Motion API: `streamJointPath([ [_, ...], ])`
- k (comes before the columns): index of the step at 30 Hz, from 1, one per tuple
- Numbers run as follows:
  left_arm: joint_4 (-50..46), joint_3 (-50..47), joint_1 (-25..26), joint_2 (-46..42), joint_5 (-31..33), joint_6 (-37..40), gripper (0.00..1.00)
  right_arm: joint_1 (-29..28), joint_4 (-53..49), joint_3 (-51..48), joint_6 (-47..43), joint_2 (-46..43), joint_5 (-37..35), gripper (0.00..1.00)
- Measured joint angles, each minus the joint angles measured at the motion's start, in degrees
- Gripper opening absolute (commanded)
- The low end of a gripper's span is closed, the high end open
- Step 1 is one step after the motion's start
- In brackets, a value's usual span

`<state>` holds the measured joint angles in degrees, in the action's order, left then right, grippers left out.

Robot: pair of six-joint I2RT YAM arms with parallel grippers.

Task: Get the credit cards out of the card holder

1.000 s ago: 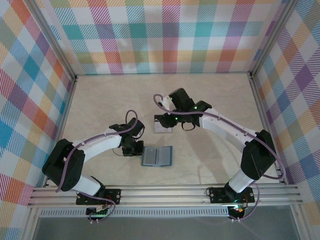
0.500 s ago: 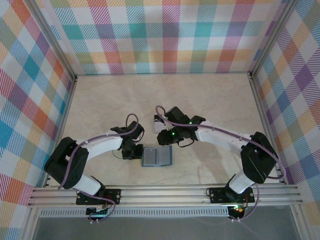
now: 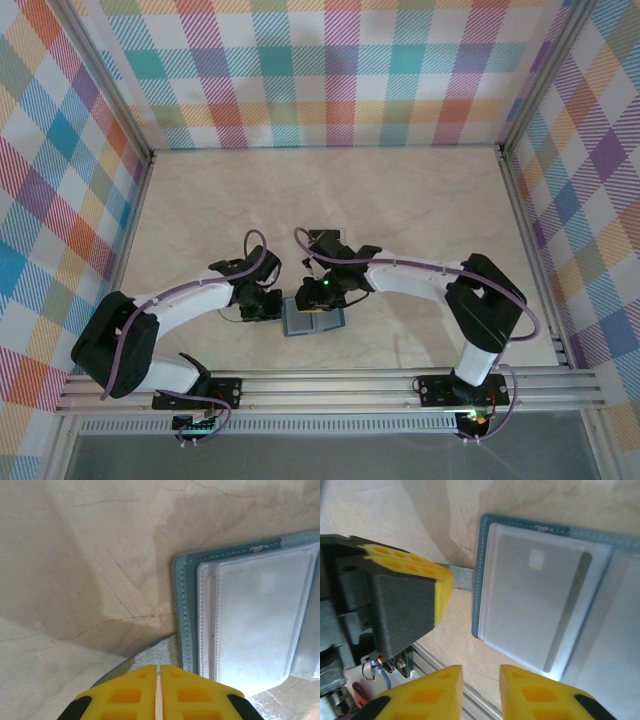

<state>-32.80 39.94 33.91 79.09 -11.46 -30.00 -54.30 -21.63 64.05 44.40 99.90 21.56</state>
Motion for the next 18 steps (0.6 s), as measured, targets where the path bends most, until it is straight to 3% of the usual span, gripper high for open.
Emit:
streamJointPath([
  [6, 0.2, 0.0, -0.4, 2.5, 0.0, 0.1, 0.1, -0.5, 1.5, 3.3, 3.2, 4.7, 1.4, 0.18],
  [18, 0.3, 0.0, -1.0, 3.3, -0.1, 1.4, 0.1, -1.1, 0.7, 8.9, 4.7, 13.7, 3.1, 0.21],
])
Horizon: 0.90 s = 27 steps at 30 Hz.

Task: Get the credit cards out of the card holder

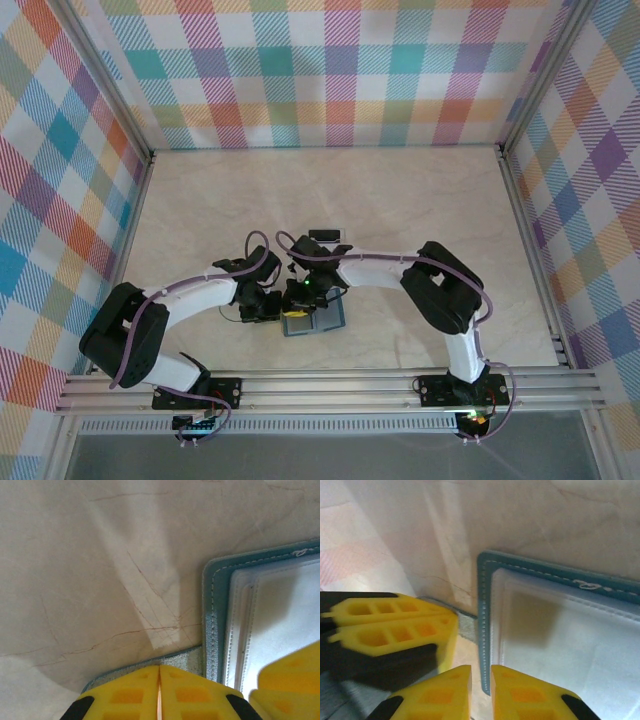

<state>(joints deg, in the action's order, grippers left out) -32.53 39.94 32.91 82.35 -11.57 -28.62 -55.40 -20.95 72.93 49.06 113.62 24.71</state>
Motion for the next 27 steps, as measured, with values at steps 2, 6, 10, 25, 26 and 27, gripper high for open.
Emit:
streamJointPath([
  [2, 0.0, 0.0, 0.0, 0.0, -0.1, 0.0, 0.1, -0.2, -1.9, 0.6, -0.1, 0.7, -0.3, 0.23],
  [6, 0.0, 0.0, 0.0, 0.0, -0.2, 0.0, 0.1, -0.2, -6.0, 2.0, -0.6, 0.8, -2.2, 0.28],
  [10, 0.0, 0.0, 0.0, 0.0, -0.2, 0.0, 0.1, -0.5, -12.1, 4.6, -2.2, 0.8, -6.6, 0.33],
  [25, -0.1, 0.0, 0.0, 0.0, -0.2, 0.2, 0.1, -2.4, -32.0, 14.4, -7.0, 0.8, -24.2, 0.58],
  [26, -0.1, 0.0, 0.0, 0.0, -0.2, 0.2, 0.1, -2.4, -32.6, 14.4, -7.2, 0.8, -24.7, 0.59],
  [27, -0.1, 0.0, 0.0, 0.0, -0.2, 0.3, 0.1, -2.4, -33.1, 14.4, -7.4, 0.8, -25.1, 0.6],
])
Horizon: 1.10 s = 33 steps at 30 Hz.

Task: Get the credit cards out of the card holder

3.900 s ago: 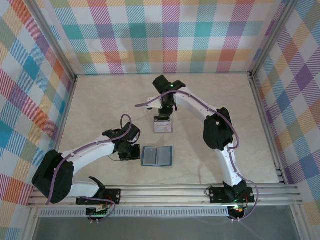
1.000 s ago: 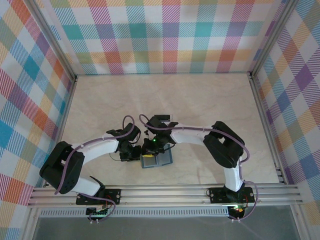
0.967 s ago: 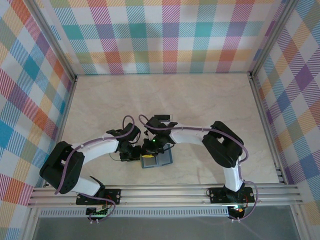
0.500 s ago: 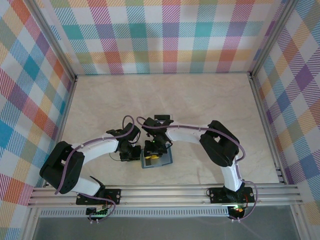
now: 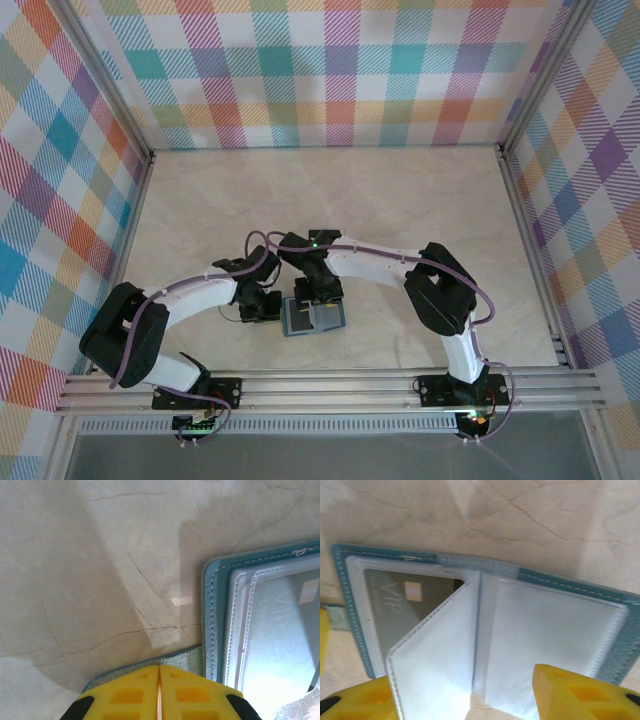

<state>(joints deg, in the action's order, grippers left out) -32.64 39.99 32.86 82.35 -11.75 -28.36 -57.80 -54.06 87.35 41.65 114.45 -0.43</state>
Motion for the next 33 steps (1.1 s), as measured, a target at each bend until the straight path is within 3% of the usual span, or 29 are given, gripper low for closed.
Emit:
streamJointPath([
  [10, 0.0, 0.0, 0.0, 0.0, 0.0, 0.2, 0.1, 0.0, -2.4, -0.2, -0.5, -0.1, -3.2, 0.58],
  [20, -0.4, 1.4, 0.0, 0.1, 0.4, 0.6, 0.1, 1.7, -2.2, -6.4, -0.6, -3.7, -5.0, 0.6],
  [33, -1.9, 5.2, 0.1, -0.2, -0.9, 0.0, 0.11, 3.4, 9.7, -18.1, 1.2, -9.7, 5.1, 0.4],
])
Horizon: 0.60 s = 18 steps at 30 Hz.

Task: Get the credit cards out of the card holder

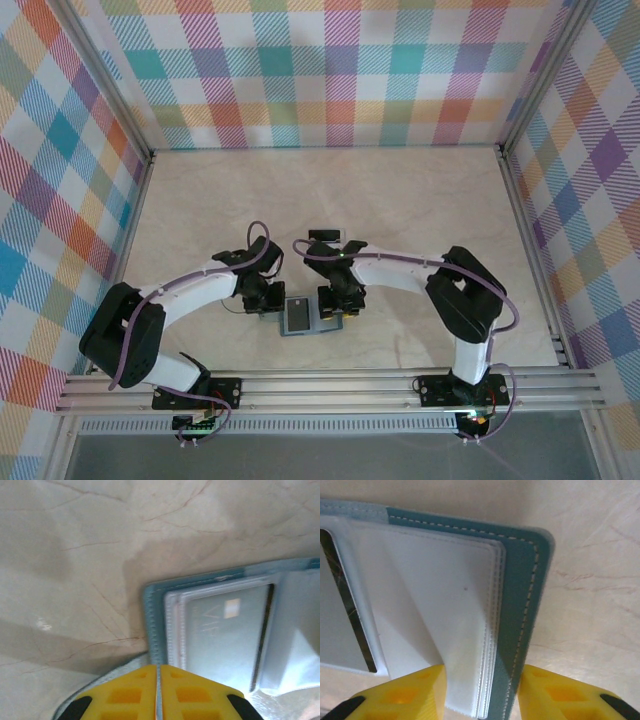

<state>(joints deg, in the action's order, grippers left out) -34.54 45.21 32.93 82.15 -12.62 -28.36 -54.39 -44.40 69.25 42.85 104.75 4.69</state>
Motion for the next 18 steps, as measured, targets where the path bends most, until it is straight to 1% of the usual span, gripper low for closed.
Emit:
streamJointPath([
  [2, 0.0, 1.0, 0.4, 0.0, -0.3, -0.7, 0.11, 0.0, 1.3, -1.2, 0.5, -1.1, 1.0, 0.4],
  [5, 0.2, 2.3, 1.3, 0.0, -0.4, -1.7, 0.11, 0.0, 2.1, -2.0, 1.4, -2.3, 1.8, 0.47],
  [7, 0.3, 2.7, 2.2, 0.0, -0.5, -2.3, 0.11, 0.0, 2.2, -2.1, 1.5, -2.9, 1.8, 0.48],
  [10, 0.3, 2.7, 3.0, 0.0, -0.9, -3.0, 0.1, 0.0, 2.0, -2.1, 1.5, -4.3, 1.7, 0.49],
  [18, 1.9, 2.2, 3.1, 0.1, -0.9, -3.8, 0.09, 0.0, -0.5, -1.0, 1.3, -8.2, 1.4, 0.48],
])
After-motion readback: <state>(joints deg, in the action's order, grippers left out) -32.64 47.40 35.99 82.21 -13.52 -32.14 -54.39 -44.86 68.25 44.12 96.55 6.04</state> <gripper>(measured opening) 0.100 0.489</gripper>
